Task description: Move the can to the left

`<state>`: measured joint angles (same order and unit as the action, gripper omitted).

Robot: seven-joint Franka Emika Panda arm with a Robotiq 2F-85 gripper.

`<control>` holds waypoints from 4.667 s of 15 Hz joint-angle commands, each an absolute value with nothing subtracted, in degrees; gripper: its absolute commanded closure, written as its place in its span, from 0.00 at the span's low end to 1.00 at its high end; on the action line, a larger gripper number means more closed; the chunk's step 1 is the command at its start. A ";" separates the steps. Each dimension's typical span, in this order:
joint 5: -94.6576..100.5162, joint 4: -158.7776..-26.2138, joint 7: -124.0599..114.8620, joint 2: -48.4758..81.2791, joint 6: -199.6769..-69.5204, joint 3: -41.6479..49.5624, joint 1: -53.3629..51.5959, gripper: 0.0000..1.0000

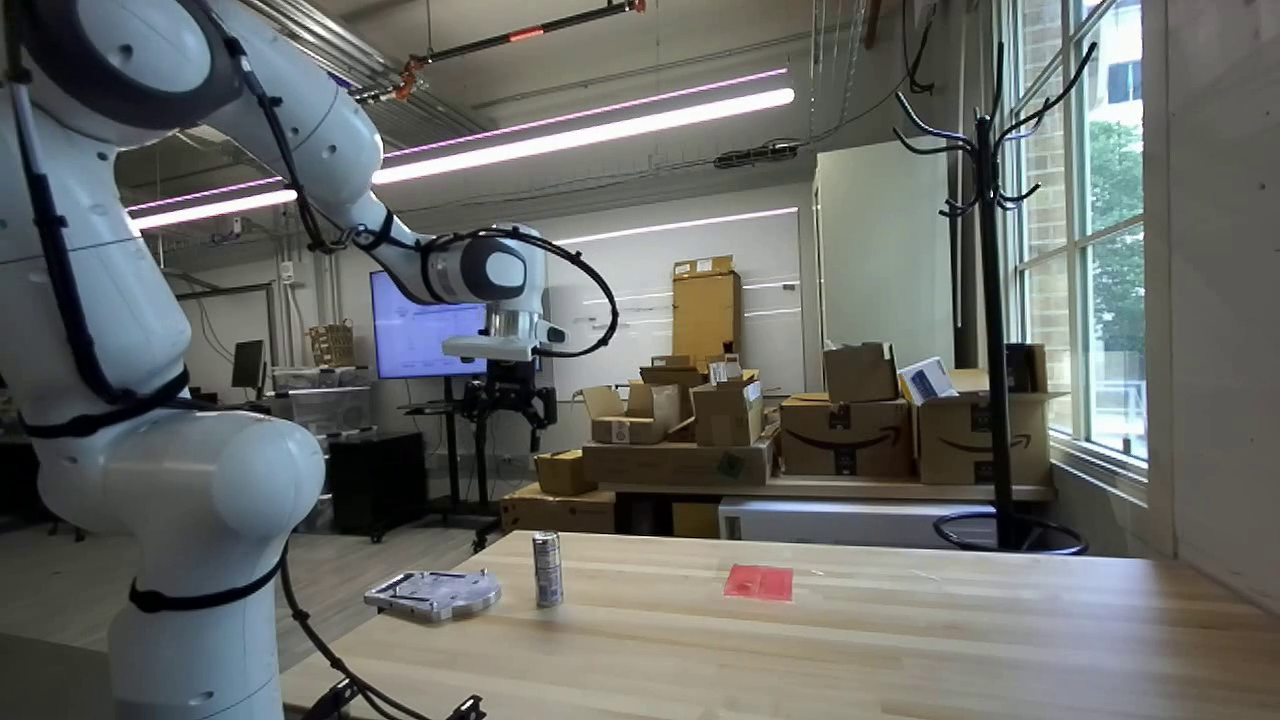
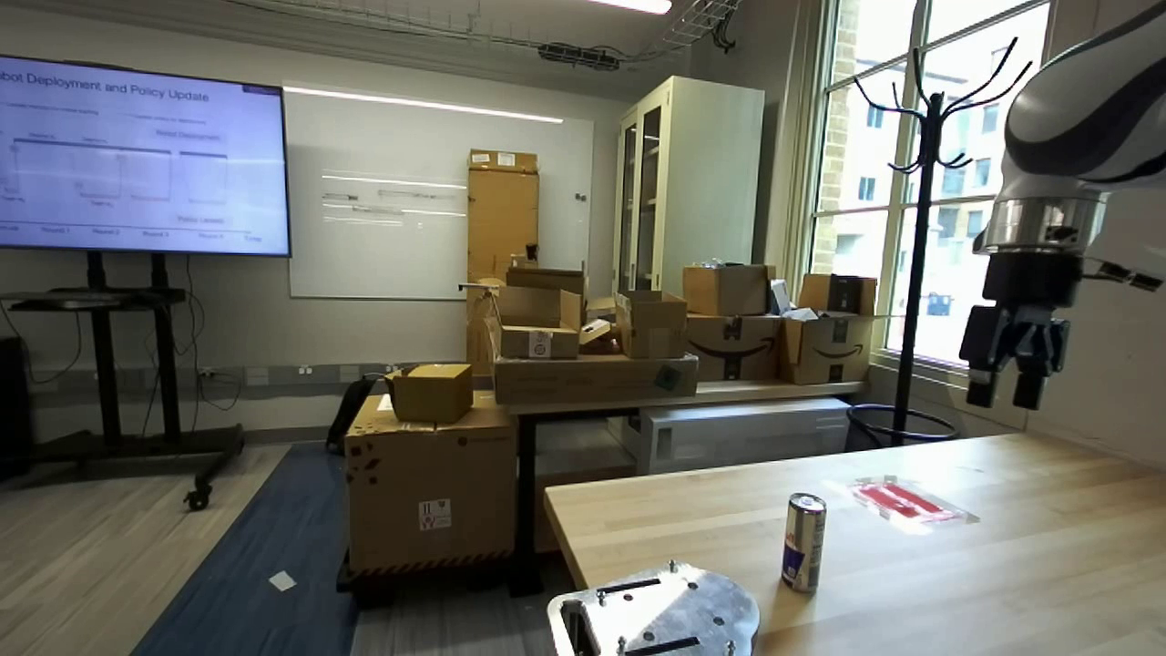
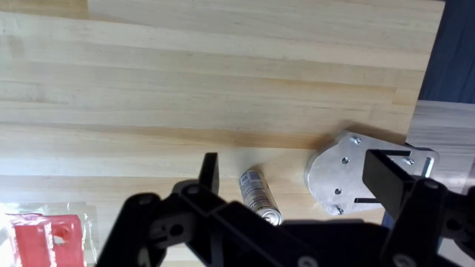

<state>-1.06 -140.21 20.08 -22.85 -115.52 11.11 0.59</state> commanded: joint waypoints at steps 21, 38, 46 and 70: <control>1.12 -103.85 21.09 25.77 -121.98 2.17 2.21 0.00; 0.27 -103.02 22.96 30.08 -120.70 -0.33 3.83 0.00; 0.26 -103.26 23.23 31.56 -121.04 -1.11 3.78 0.00; 0.12 -100.81 27.15 36.09 -123.04 -2.91 4.87 0.00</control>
